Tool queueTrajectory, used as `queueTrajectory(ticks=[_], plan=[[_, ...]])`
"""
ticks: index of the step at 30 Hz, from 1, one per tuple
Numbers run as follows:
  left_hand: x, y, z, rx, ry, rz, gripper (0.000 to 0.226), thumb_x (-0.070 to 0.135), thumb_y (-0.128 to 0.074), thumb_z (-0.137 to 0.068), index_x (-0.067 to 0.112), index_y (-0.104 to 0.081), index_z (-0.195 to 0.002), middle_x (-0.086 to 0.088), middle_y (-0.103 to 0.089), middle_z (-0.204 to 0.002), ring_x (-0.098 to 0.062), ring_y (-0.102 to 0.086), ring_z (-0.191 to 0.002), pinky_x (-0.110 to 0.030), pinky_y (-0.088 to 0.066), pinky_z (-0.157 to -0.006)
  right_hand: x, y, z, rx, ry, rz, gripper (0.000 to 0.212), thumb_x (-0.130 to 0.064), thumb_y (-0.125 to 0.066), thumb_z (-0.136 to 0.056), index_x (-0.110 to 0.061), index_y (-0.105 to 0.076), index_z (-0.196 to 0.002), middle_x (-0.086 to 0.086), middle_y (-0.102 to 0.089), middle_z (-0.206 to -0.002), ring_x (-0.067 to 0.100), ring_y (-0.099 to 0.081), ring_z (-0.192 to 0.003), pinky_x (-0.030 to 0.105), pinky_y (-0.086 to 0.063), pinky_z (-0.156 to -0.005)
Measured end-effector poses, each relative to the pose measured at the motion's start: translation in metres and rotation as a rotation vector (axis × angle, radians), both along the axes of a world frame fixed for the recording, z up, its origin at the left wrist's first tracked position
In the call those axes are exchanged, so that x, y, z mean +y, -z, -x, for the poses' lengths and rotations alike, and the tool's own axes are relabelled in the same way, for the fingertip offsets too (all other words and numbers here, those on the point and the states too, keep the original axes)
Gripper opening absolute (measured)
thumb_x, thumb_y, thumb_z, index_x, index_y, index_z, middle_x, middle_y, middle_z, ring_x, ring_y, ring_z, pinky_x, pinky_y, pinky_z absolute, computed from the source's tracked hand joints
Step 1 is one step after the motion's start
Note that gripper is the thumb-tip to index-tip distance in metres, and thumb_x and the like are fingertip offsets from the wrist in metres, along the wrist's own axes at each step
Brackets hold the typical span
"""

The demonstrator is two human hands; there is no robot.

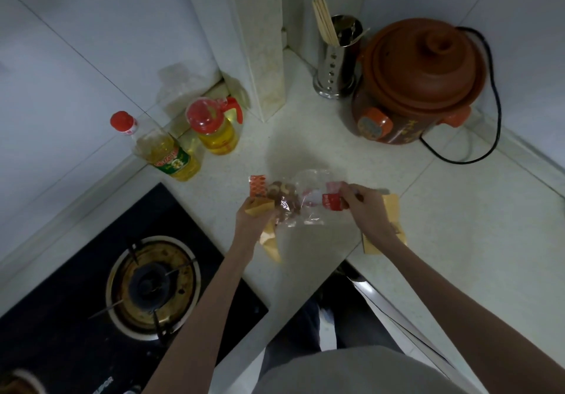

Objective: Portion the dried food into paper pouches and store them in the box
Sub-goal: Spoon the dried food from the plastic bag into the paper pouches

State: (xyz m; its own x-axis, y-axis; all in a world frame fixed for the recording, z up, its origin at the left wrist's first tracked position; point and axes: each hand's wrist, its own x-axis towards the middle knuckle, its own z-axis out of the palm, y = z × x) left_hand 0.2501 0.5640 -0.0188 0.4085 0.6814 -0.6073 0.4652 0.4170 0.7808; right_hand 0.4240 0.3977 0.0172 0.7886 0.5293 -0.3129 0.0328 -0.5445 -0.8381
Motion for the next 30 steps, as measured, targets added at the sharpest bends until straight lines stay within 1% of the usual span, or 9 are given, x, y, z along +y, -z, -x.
queueTrajectory(ticks=[5,10,15,17,20,23,26,28,30], plan=[[-0.003,0.009,0.014,-0.026,0.078,-0.047,0.04,-0.007,-0.071,-0.071,0.022,-0.064,-0.097,0.005,-0.069,-0.087,-0.003,-0.066,-0.072,-0.012,-0.05,-0.059,-0.002,0.007,0.001,-0.006,-0.206,0.104,0.022,-0.017,-0.049,-0.096,-0.022,-0.069,-0.09,-0.006,-0.056,-0.052,0.001,-0.041,-0.037,0.01,-0.028,-0.039],[-0.001,0.018,0.01,0.0,0.088,-0.063,0.042,-0.005,-0.071,-0.072,0.025,-0.062,-0.099,0.001,-0.068,-0.094,0.003,-0.066,-0.071,-0.011,-0.05,-0.059,0.007,0.021,0.007,-0.095,-0.194,0.159,0.027,-0.017,-0.045,-0.097,-0.014,-0.068,-0.112,0.008,-0.072,-0.081,0.01,-0.06,-0.058,0.02,-0.048,-0.052],[0.004,0.023,0.008,-0.01,0.063,-0.012,0.041,-0.004,-0.068,-0.072,0.019,-0.063,-0.106,0.002,-0.068,-0.092,-0.001,-0.065,-0.071,-0.013,-0.05,-0.059,0.024,0.021,0.008,-0.266,-0.246,0.25,0.027,-0.013,-0.044,-0.095,0.0,-0.067,-0.093,0.014,-0.069,-0.074,0.024,-0.063,-0.062,0.039,-0.054,-0.06],[0.005,0.026,0.009,-0.018,0.059,0.006,0.041,-0.003,-0.067,-0.073,0.016,-0.062,-0.108,0.002,-0.068,-0.092,-0.003,-0.065,-0.073,-0.015,-0.051,-0.061,0.029,0.02,0.009,-0.3,-0.261,0.261,0.025,-0.011,-0.046,-0.094,0.0,-0.065,-0.084,0.004,-0.061,-0.059,0.016,-0.056,-0.051,0.018,-0.046,-0.049],[0.006,0.027,0.009,-0.016,0.063,0.017,0.039,-0.003,-0.067,-0.074,0.018,-0.063,-0.107,0.002,-0.067,-0.093,-0.005,-0.064,-0.077,-0.014,-0.05,-0.06,0.039,0.022,0.014,-0.309,-0.311,0.302,0.025,-0.008,-0.047,-0.092,-0.005,-0.056,-0.069,-0.009,-0.043,-0.05,0.003,-0.042,-0.043,0.015,-0.036,-0.041],[0.007,0.027,0.006,-0.011,0.066,0.023,0.036,-0.004,-0.066,-0.074,0.02,-0.064,-0.101,0.004,-0.067,-0.088,-0.003,-0.062,-0.072,-0.01,-0.047,-0.055,0.047,0.03,0.017,-0.253,-0.372,0.335,0.026,-0.007,-0.044,-0.09,0.003,-0.065,-0.078,0.01,-0.066,-0.068,0.02,-0.059,-0.054,0.033,-0.046,-0.051],[0.008,0.028,0.007,-0.012,0.061,0.033,0.034,-0.002,-0.066,-0.073,0.022,-0.065,-0.098,0.007,-0.067,-0.085,-0.002,-0.062,-0.071,-0.011,-0.048,-0.055,0.052,0.036,0.022,-0.197,-0.299,0.231,0.025,-0.001,-0.047,-0.088,0.001,-0.072,-0.084,0.012,-0.073,-0.085,0.021,-0.067,-0.068,0.03,-0.053,-0.062],[0.009,0.029,0.009,-0.016,0.064,0.043,0.034,0.0,-0.066,-0.073,0.022,-0.065,-0.097,0.008,-0.068,-0.084,-0.004,-0.062,-0.074,-0.015,-0.049,-0.058,0.055,0.039,0.03,-0.155,-0.24,0.182,0.022,0.001,-0.049,-0.086,0.002,-0.072,-0.084,0.014,-0.072,-0.085,0.026,-0.068,-0.073,0.035,-0.055,-0.068],[0.009,0.03,0.01,-0.033,0.055,0.072,0.033,0.0,-0.066,-0.072,0.021,-0.065,-0.098,0.007,-0.069,-0.085,-0.009,-0.063,-0.078,-0.02,-0.051,-0.064,0.058,0.043,0.036,-0.119,-0.193,0.18,0.022,0.002,-0.049,-0.086,0.003,-0.072,-0.084,0.016,-0.071,-0.081,0.027,-0.067,-0.074,0.026,-0.05,-0.068]])
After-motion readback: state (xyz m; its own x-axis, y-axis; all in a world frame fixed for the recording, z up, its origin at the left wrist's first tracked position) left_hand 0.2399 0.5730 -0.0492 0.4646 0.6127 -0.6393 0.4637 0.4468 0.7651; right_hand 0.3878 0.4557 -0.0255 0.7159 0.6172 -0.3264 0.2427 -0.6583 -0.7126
